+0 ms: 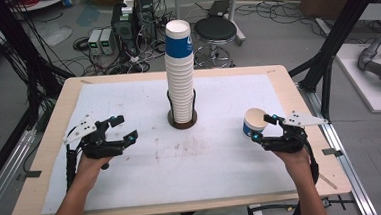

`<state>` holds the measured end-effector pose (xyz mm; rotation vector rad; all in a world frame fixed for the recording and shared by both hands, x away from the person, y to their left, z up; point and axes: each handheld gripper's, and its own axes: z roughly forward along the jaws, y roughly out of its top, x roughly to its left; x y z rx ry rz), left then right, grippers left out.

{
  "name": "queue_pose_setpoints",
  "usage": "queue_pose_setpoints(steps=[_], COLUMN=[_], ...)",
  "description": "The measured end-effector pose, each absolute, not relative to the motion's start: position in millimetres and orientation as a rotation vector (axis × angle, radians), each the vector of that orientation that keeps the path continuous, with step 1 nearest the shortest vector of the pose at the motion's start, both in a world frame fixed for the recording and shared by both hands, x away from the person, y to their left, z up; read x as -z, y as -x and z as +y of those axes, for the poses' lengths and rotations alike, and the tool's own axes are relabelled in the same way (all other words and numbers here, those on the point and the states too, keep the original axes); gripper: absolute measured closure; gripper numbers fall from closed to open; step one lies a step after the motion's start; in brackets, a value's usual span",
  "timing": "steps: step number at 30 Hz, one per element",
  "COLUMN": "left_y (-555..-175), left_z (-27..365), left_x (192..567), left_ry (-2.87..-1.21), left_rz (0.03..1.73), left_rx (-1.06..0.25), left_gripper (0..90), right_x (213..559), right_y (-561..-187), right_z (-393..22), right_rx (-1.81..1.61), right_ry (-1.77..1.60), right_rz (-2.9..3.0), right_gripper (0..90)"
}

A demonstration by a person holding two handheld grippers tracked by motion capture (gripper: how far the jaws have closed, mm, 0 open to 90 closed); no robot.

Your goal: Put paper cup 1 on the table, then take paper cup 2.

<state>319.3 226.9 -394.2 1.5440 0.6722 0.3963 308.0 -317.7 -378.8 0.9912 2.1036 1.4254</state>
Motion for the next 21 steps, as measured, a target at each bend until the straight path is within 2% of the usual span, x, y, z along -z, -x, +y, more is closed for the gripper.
queue_pose_setpoints(steps=[21], left_y=[-323.9], left_z=[220.3], left_x=[376.5], left_ry=[-1.536], left_rz=[0.661], left_rx=[-0.387], left_gripper=[16.8], right_x=[375.0], right_y=[-307.4], right_z=[-314.4], right_rx=[-1.414], right_ry=[-0.967], right_rz=[2.101], right_gripper=[20.0])
